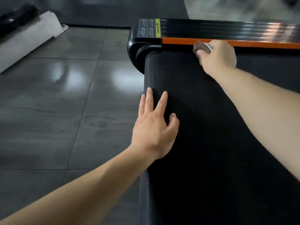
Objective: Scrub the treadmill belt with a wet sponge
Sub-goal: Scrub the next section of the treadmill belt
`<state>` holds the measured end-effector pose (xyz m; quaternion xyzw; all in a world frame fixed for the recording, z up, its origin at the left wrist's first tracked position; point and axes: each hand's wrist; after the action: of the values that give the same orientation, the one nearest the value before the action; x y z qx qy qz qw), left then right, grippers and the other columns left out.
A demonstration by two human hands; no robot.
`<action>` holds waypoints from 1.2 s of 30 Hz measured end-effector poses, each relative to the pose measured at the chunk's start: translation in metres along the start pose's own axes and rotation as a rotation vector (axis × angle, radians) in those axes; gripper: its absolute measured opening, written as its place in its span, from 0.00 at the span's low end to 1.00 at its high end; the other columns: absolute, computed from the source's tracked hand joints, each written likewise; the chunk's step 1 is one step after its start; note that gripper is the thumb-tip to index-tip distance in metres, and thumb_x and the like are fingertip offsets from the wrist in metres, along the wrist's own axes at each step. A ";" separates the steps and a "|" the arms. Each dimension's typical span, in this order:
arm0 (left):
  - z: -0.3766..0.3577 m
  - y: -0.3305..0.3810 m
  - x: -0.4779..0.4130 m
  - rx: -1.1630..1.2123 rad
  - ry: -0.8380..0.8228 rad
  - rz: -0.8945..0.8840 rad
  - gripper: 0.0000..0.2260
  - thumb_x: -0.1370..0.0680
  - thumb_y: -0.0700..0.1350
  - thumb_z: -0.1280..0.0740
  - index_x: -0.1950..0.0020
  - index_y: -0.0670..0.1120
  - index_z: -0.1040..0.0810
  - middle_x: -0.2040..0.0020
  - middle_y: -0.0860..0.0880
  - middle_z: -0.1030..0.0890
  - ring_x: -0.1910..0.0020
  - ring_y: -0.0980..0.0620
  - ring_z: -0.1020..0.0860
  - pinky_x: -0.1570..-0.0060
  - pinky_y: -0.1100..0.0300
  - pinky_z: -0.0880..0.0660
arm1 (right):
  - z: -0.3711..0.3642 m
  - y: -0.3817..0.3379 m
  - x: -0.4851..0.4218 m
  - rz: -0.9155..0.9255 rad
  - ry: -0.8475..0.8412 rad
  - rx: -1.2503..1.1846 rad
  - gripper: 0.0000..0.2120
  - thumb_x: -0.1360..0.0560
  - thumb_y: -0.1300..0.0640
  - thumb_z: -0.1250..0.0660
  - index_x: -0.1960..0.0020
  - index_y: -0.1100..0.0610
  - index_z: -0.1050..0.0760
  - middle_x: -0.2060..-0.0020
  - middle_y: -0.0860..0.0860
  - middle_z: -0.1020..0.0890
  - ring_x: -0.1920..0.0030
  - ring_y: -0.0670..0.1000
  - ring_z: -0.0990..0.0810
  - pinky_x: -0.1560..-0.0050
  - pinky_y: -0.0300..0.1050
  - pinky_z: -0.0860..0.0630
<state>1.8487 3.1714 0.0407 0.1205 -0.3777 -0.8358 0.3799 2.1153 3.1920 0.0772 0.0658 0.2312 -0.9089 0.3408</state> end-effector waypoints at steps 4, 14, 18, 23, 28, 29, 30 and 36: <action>0.000 -0.001 -0.001 0.001 0.000 0.005 0.29 0.17 0.55 0.42 0.17 0.61 0.48 0.16 0.58 0.60 0.19 0.59 0.62 0.24 0.51 0.43 | -0.002 -0.006 0.038 0.246 -0.086 -0.009 0.15 0.22 0.43 0.33 0.44 0.52 0.19 0.52 0.52 0.20 0.52 0.56 0.22 0.56 0.48 0.28; 0.000 -0.001 -0.002 0.000 0.004 0.008 0.30 0.18 0.55 0.42 0.17 0.61 0.48 0.16 0.58 0.60 0.19 0.59 0.62 0.24 0.50 0.43 | 0.000 -0.002 0.066 0.270 -0.088 -0.078 0.15 0.22 0.43 0.32 0.44 0.53 0.20 0.53 0.53 0.22 0.54 0.56 0.24 0.55 0.50 0.28; 0.000 -0.002 -0.002 -0.001 0.003 0.011 0.30 0.18 0.55 0.41 0.17 0.61 0.48 0.16 0.58 0.60 0.19 0.59 0.62 0.25 0.50 0.42 | 0.017 0.016 0.056 0.225 -0.088 -0.026 0.13 0.21 0.45 0.33 0.42 0.51 0.19 0.52 0.54 0.21 0.52 0.58 0.23 0.55 0.48 0.31; 0.000 -0.002 -0.003 0.001 0.008 0.012 0.30 0.18 0.55 0.41 0.17 0.61 0.47 0.16 0.57 0.59 0.19 0.59 0.61 0.25 0.50 0.42 | 0.013 -0.001 0.093 0.246 -0.100 -0.059 0.13 0.21 0.44 0.33 0.44 0.52 0.21 0.53 0.54 0.22 0.55 0.56 0.23 0.57 0.48 0.30; 0.001 -0.001 -0.001 0.002 0.006 0.011 0.29 0.17 0.55 0.41 0.17 0.60 0.47 0.16 0.57 0.59 0.19 0.58 0.61 0.24 0.49 0.43 | 0.028 0.018 0.086 0.195 -0.112 -0.012 0.13 0.22 0.43 0.34 0.43 0.49 0.20 0.54 0.51 0.24 0.54 0.55 0.24 0.57 0.48 0.31; 0.001 0.000 -0.001 0.000 0.006 0.010 0.29 0.17 0.55 0.41 0.17 0.60 0.47 0.16 0.57 0.59 0.19 0.58 0.61 0.24 0.49 0.43 | 0.026 0.018 0.077 0.094 -0.060 -0.012 0.13 0.21 0.43 0.34 0.45 0.51 0.21 0.54 0.52 0.24 0.53 0.56 0.23 0.57 0.47 0.32; 0.001 0.000 0.000 -0.001 0.009 0.010 0.29 0.17 0.55 0.41 0.17 0.60 0.47 0.16 0.57 0.59 0.19 0.58 0.61 0.24 0.49 0.43 | 0.022 0.015 0.078 0.046 -0.019 -0.005 0.14 0.21 0.42 0.35 0.47 0.53 0.22 0.55 0.52 0.24 0.53 0.58 0.22 0.57 0.47 0.33; 0.002 0.000 0.000 -0.002 0.008 0.017 0.29 0.17 0.55 0.41 0.17 0.60 0.47 0.16 0.56 0.59 0.19 0.58 0.61 0.24 0.49 0.43 | 0.031 0.013 0.115 0.323 -0.155 -0.014 0.14 0.22 0.41 0.35 0.46 0.49 0.20 0.56 0.53 0.22 0.55 0.59 0.22 0.55 0.52 0.25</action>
<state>1.8480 3.1728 0.0422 0.1201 -0.3764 -0.8324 0.3886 2.0371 3.1015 0.0676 0.0297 0.1970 -0.8432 0.4993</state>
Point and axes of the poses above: each hand's wrist, its own x-axis away from the middle knuckle, its own z-axis out of the back of the hand, y = z × x
